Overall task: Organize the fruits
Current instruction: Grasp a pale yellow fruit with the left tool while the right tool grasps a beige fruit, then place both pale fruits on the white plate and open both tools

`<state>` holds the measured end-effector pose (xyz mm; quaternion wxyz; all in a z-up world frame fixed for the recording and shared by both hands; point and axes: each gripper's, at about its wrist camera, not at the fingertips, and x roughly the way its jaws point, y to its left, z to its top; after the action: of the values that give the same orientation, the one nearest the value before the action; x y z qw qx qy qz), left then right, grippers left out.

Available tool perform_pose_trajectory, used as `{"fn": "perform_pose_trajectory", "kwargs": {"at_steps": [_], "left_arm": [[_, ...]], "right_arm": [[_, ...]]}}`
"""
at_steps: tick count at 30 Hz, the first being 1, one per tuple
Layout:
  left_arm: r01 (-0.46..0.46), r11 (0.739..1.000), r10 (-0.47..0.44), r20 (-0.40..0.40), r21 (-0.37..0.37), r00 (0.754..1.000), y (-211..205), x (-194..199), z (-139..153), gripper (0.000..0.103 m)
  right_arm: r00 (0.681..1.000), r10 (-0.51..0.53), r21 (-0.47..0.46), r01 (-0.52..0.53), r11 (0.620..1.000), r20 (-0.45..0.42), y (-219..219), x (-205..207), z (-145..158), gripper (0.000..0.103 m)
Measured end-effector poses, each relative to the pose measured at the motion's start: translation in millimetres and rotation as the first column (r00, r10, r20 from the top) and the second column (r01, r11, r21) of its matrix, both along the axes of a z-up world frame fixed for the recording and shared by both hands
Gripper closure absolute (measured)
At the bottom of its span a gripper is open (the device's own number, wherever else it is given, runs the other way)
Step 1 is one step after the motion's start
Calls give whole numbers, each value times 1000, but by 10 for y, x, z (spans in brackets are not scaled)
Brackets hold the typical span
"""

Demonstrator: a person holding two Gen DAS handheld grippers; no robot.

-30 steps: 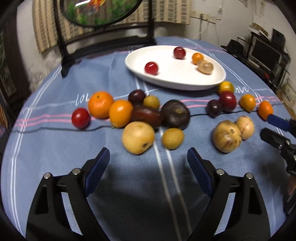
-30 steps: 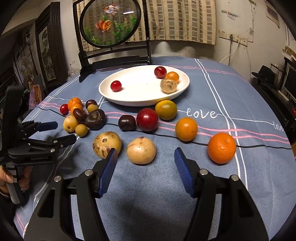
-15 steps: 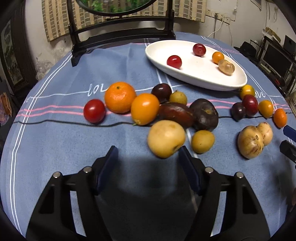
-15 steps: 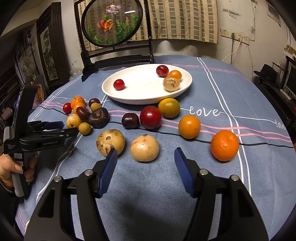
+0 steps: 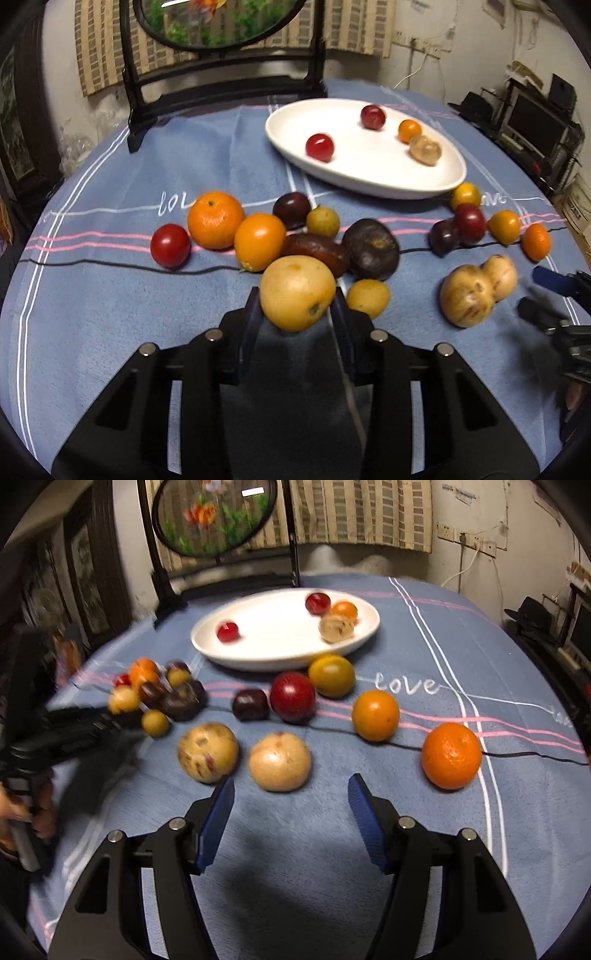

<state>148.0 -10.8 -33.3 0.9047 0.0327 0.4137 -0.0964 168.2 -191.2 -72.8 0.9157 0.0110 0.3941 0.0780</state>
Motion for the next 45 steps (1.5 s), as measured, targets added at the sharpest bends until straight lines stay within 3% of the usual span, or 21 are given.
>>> {"fn": "perform_pose_trajectory", "kwargs": {"at_steps": [4, 8, 12, 14, 17, 23, 30, 36, 45], "left_arm": [[49, 999, -49, -10, 0, 999, -71, -39, 0, 65], [60, 998, -60, 3, -19, 998, -67, -68, 51, 65], [58, 998, -58, 3, -31, 998, -47, -61, 58, 65], [57, 998, -57, 2, -33, 998, -41, -57, 59, 65], [53, 998, -53, 1, -36, 999, -27, -52, 54, 65], [40, 999, -40, -3, -37, 999, -6, -54, 46, 64], [18, 1000, -18, 14, -8, 1000, 3, -109, 108, 65], [62, 997, -61, 43, -40, 997, -66, -190, 352, 65], [81, 994, -79, 41, -70, 996, -245, 252, 669, 65]], "right_arm": [[997, 34, -68, -39, 997, -72, 150, 93, -128, 39], [995, 54, -114, -63, 991, -79, 231, 201, -152, 42], [994, 59, -117, -70, 991, -88, 255, 335, -137, 58], [995, 54, -108, -63, 992, -87, 238, 384, -128, 61], [997, 54, -14, -55, 998, -49, 138, 378, -97, 61], [998, 40, 29, -38, 999, -51, 30, 354, -120, 62], [998, 63, 34, -62, 997, -7, 27, 220, 73, 62], [995, 86, 7, -86, 996, 54, 39, 181, 327, 62], [988, 94, -6, -94, 996, 123, 109, 490, 627, 62]]}}
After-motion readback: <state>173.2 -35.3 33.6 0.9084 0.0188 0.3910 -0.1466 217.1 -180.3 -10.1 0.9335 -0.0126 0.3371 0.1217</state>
